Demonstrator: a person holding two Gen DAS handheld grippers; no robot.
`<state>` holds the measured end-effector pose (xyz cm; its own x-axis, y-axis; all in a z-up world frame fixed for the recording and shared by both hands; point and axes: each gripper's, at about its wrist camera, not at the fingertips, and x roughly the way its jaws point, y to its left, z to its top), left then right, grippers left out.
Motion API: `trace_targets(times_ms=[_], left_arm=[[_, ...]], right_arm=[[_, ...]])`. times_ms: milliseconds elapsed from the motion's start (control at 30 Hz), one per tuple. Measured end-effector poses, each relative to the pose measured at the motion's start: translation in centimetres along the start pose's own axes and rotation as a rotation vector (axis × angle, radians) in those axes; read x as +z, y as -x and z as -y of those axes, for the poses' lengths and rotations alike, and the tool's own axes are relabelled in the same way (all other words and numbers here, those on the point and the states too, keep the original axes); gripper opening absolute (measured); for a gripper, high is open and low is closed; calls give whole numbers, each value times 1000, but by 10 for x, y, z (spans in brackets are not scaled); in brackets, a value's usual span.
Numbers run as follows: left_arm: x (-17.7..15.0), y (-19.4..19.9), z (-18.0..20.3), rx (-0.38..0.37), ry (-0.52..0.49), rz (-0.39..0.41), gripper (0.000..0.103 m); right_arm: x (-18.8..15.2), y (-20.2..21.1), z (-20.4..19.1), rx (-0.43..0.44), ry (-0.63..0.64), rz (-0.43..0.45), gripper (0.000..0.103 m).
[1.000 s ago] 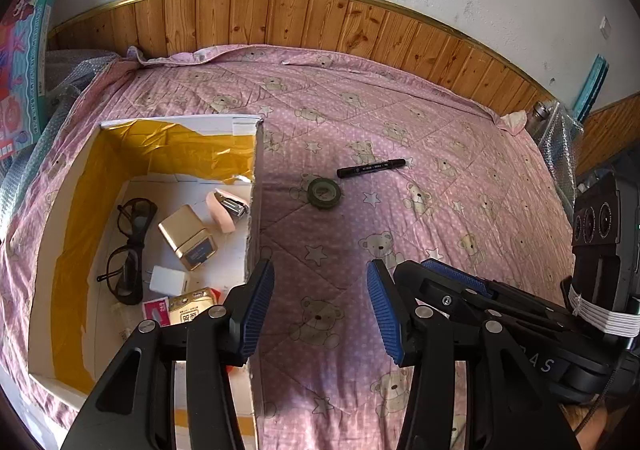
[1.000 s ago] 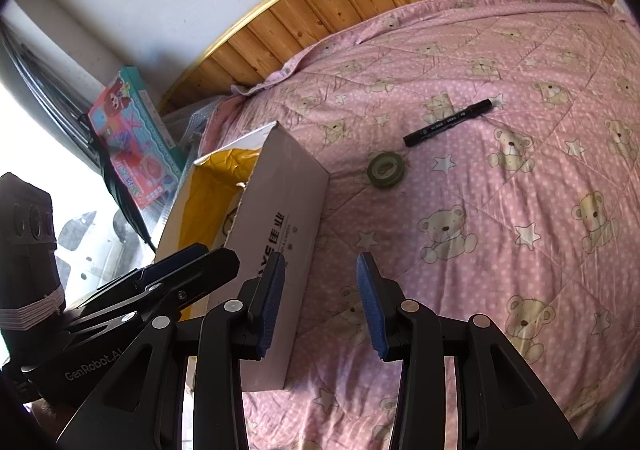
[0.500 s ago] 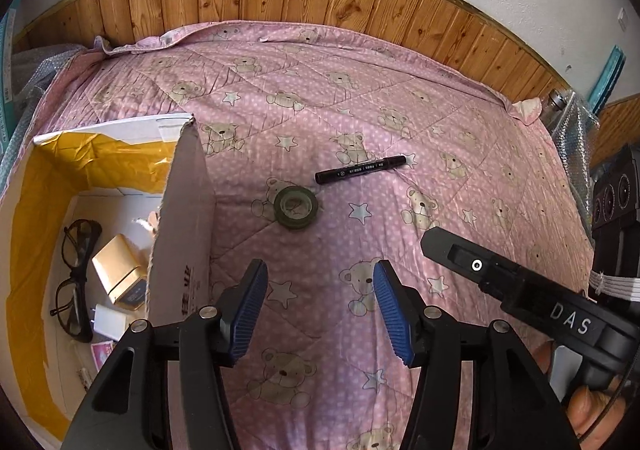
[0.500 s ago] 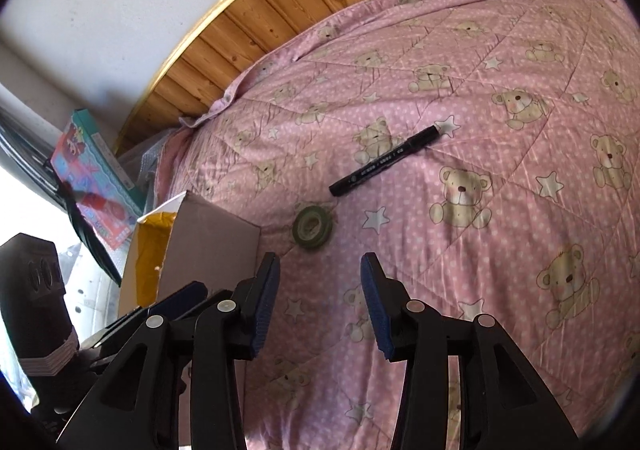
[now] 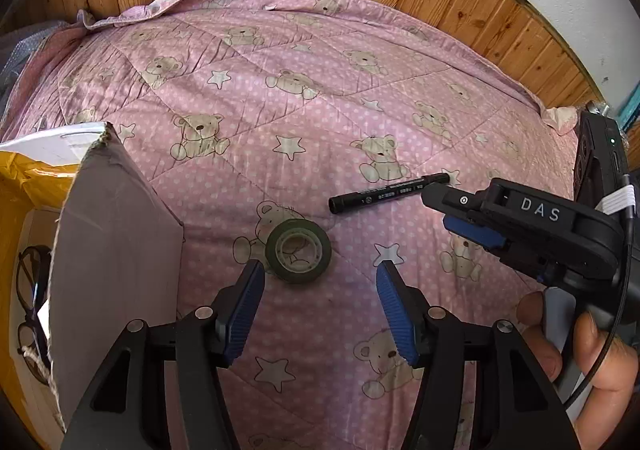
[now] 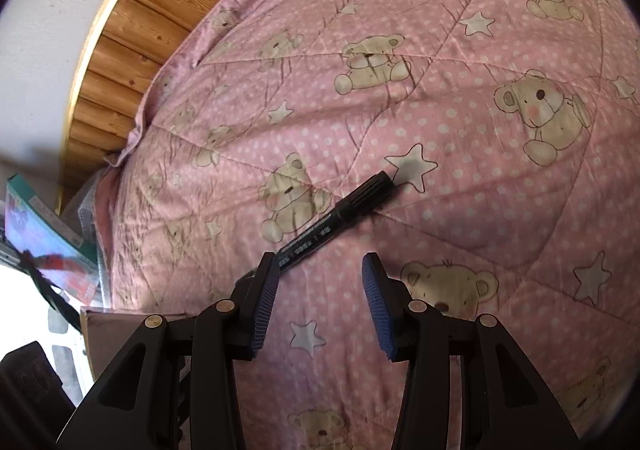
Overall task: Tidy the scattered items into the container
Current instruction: 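Move both tools from the box to the green tape roll and black marker, then grasp the green tape roll with the left tool while the right tool grasps the black marker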
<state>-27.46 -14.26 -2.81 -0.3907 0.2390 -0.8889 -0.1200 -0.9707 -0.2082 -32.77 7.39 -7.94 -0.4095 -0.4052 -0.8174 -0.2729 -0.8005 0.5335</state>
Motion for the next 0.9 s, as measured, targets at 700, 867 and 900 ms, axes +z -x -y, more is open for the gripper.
trace_targets(times_ms=[700,867,900], left_arm=[[4,-42,-9,-2,18,-39,49],[6,-25,-4,-26,6,-5,49],[7,-22,-3,-32,8,-2,49]], right_arm=[[4,3,-27,-93,251,40,5],[-10,19,-25,-57,273,21,5],[-11,18,-25,-53,269,15,5]])
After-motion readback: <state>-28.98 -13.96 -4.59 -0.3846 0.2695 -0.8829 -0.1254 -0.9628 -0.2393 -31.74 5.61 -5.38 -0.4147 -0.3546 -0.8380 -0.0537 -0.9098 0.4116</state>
